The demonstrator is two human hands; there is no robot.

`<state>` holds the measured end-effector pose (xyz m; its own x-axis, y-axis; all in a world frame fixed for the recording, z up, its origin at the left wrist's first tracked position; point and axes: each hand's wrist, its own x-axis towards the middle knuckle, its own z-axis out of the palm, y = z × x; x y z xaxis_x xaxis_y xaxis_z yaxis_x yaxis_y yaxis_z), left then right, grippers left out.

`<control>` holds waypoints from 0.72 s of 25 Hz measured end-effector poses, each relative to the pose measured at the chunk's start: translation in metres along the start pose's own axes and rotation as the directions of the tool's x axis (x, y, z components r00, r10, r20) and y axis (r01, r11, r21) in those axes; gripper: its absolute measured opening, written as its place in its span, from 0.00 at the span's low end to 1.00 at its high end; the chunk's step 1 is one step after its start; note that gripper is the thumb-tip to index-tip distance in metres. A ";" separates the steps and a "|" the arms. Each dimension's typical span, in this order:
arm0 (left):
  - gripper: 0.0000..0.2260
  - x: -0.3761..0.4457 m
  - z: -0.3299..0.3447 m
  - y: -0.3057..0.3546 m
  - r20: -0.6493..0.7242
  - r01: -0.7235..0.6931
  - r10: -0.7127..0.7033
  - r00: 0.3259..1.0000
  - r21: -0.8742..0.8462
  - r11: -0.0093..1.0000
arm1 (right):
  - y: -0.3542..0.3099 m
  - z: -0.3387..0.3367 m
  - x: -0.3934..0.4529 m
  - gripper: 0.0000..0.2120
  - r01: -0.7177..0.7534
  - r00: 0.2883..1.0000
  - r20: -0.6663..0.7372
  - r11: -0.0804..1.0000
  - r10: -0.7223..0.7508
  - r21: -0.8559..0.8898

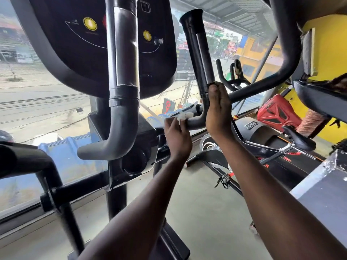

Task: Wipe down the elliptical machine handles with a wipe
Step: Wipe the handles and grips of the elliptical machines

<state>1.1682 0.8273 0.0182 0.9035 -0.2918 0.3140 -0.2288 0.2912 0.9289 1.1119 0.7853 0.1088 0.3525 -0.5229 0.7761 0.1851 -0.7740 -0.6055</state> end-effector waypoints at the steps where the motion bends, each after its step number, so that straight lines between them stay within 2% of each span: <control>1: 0.13 0.004 -0.001 0.003 -0.020 0.027 -0.028 0.999 -0.026 0.999 | 0.000 0.000 0.000 0.10 -0.007 1.000 -0.001 1.000 0.007 -0.004; 4: 0.07 -0.007 0.005 0.029 0.051 -0.015 0.026 0.998 -0.209 0.978 | 0.003 0.001 0.002 0.11 -0.009 1.000 0.000 1.000 0.009 0.011; 6: 0.09 -0.009 0.009 0.029 0.070 -0.037 0.048 0.996 -0.147 0.988 | 0.003 0.001 0.001 0.11 -0.013 1.000 0.007 1.000 0.012 0.022; 9: 0.16 0.004 0.008 0.019 0.022 -0.020 0.020 1.000 0.012 1.000 | 0.002 0.001 0.001 0.11 -0.008 1.000 0.002 0.999 0.008 0.032; 11: 0.14 -0.002 0.006 0.025 0.059 -0.028 0.032 0.998 -0.059 0.998 | 0.004 0.001 0.002 0.10 -0.009 1.000 0.006 0.999 0.009 0.037; 13: 0.13 -0.022 0.013 0.041 0.123 -0.101 0.115 0.986 -0.112 0.989 | 0.006 0.001 0.002 0.09 -0.004 1.000 0.010 0.999 0.003 0.034; 15: 0.16 -0.035 0.020 0.046 0.092 -0.198 0.205 0.974 -0.083 0.977 | 0.007 0.000 0.002 0.09 -0.008 1.000 0.013 1.000 0.008 0.027; 18: 0.15 -0.024 0.019 0.018 0.038 -0.291 0.291 0.956 0.014 0.957 | 0.007 0.000 0.000 0.09 -0.012 1.000 0.005 1.000 0.012 0.024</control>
<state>1.1358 0.8217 0.0313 0.7837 -0.2286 0.5775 -0.4870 0.3510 0.7998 1.1130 0.7795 0.1049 0.3589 -0.5301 0.7682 0.2034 -0.7589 -0.6186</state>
